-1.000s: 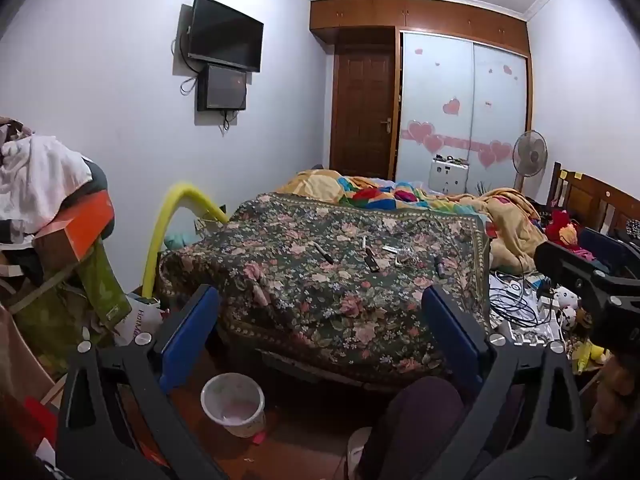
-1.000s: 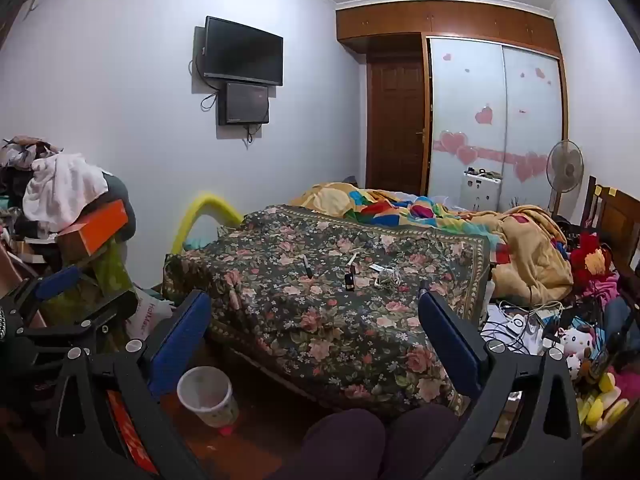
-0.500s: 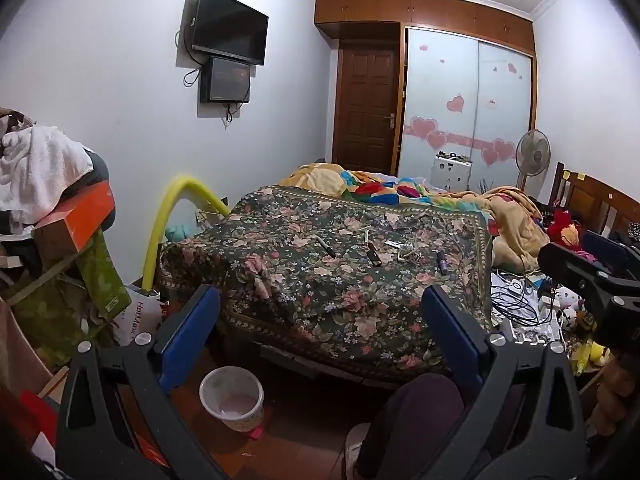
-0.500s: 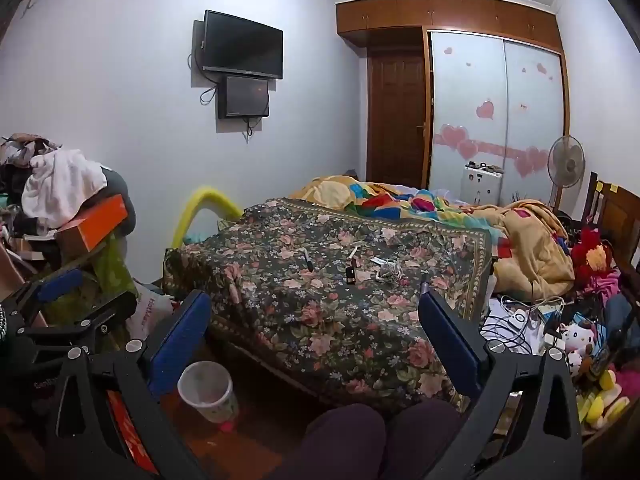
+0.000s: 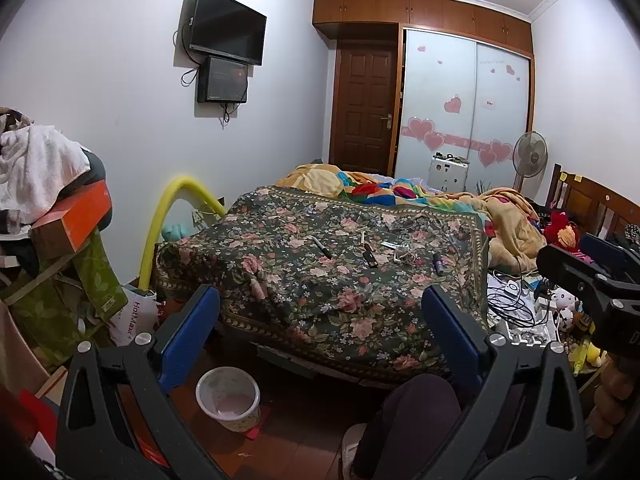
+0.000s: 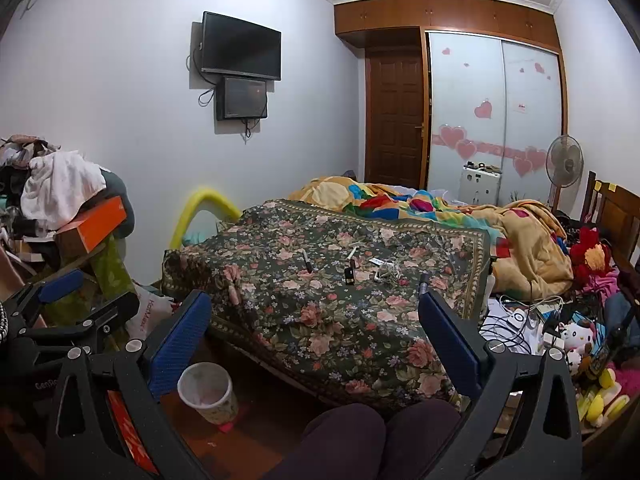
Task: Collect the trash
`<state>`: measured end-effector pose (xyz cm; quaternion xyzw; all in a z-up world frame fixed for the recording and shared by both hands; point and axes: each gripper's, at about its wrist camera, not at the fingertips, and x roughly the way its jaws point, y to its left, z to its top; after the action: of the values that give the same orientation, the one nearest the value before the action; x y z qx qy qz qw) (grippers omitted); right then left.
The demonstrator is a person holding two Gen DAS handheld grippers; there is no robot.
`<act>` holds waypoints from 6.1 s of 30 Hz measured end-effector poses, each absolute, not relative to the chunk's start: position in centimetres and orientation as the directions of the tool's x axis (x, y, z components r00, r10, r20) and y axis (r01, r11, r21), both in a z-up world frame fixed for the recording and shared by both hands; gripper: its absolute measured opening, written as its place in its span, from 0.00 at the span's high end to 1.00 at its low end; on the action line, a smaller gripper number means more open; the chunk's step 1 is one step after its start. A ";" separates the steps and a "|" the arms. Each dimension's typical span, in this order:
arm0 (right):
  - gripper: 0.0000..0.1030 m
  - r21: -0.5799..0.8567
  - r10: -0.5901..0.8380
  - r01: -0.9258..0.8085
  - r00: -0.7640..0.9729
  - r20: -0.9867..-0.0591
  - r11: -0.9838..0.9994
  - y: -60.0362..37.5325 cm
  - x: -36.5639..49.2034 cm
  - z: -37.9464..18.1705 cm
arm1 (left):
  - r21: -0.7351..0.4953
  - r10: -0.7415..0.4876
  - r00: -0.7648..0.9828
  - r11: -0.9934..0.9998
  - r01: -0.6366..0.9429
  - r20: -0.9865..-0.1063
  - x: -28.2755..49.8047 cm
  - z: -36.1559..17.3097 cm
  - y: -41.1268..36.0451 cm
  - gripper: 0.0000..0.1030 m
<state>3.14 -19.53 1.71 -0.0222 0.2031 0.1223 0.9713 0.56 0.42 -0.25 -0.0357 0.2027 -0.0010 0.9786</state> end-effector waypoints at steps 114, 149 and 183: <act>0.43 0.155 0.093 0.082 0.507 -0.857 0.984 -37.4 46.9 -22.6 | -0.054 -0.045 0.570 0.999 0.002 -0.820 54.3 -25.7 -13.7 0.40; 0.77 0.143 0.106 0.022 0.562 -0.820 0.990 -34.5 47.6 -18.9 | -0.098 -0.117 0.621 0.993 0.064 -0.775 50.6 -20.1 -12.9 0.77; 0.77 0.116 0.424 -0.463 0.646 -0.635 0.879 -10.5 26.9 -3.6 | -0.105 0.121 0.752 0.964 -0.245 -0.648 20.5 -7.1 9.5 0.77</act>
<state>26.93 -10.52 -3.62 -0.0284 0.3428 0.2444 0.9066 20.46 9.53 -7.06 -0.0918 0.3381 0.0983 0.9315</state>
